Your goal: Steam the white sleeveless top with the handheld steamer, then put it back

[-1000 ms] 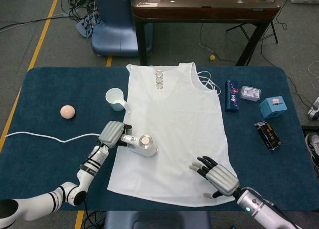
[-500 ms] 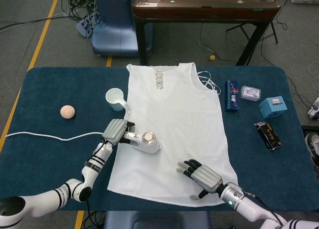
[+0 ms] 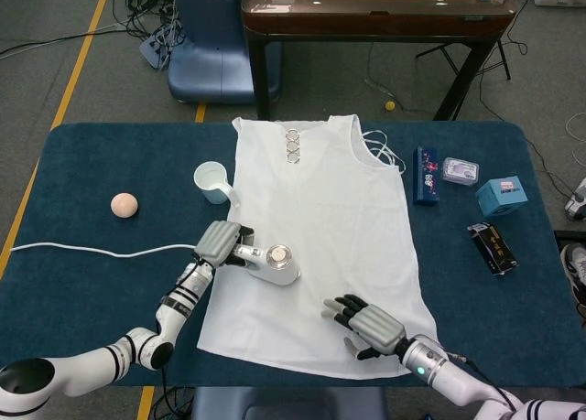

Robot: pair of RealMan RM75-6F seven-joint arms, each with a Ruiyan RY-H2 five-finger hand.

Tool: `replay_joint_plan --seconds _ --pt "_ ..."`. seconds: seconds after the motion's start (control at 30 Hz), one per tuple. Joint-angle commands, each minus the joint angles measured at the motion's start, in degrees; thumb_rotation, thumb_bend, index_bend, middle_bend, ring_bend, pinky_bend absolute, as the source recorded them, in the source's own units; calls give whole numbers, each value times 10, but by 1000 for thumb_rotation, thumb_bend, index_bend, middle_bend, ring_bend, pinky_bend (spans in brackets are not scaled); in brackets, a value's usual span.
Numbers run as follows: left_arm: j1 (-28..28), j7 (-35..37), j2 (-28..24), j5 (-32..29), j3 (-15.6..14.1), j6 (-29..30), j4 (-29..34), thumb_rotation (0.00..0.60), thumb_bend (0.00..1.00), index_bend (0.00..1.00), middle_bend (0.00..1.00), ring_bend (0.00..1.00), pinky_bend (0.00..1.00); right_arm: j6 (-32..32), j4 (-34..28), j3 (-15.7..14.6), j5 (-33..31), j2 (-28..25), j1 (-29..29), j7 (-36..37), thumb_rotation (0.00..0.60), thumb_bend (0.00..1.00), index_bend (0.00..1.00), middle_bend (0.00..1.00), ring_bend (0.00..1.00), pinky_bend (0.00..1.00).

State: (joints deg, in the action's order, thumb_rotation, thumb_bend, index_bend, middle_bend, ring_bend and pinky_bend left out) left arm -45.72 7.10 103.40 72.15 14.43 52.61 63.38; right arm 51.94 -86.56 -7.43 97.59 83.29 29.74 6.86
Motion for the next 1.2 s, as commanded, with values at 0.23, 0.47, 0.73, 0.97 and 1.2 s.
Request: replay_joint_plan --seconds 0.23,0.47,0.73,0.97,1.2 --pt "1 2 11 0 -6 0 -8 600 269 867 695 575 548 2 15 -11 2 7 8 5 465 884 0 33 0 0" --pt "-2 9 28 13 -16 2 -21 600 269 867 695 575 548 9 16 -16 -3 9 6 -10 464 906 0 34 0 0" --pt "-6 17 52 54 -39 21 -46 600 269 867 696 575 548 10 10 -23 -8 4 5 -21 463 907 0 34 0 0" --pt "-5 33 75 110 -62 78 -124 600 269 867 698 574 548 12 5 -25 -11 1 5 -26 464 906 0 33 0 0" --pt "-5 58 83 137 -75 106 -194 600 269 867 700 572 548 8 3 -25 -15 2 9 -29 463 906 0 33 0 0"
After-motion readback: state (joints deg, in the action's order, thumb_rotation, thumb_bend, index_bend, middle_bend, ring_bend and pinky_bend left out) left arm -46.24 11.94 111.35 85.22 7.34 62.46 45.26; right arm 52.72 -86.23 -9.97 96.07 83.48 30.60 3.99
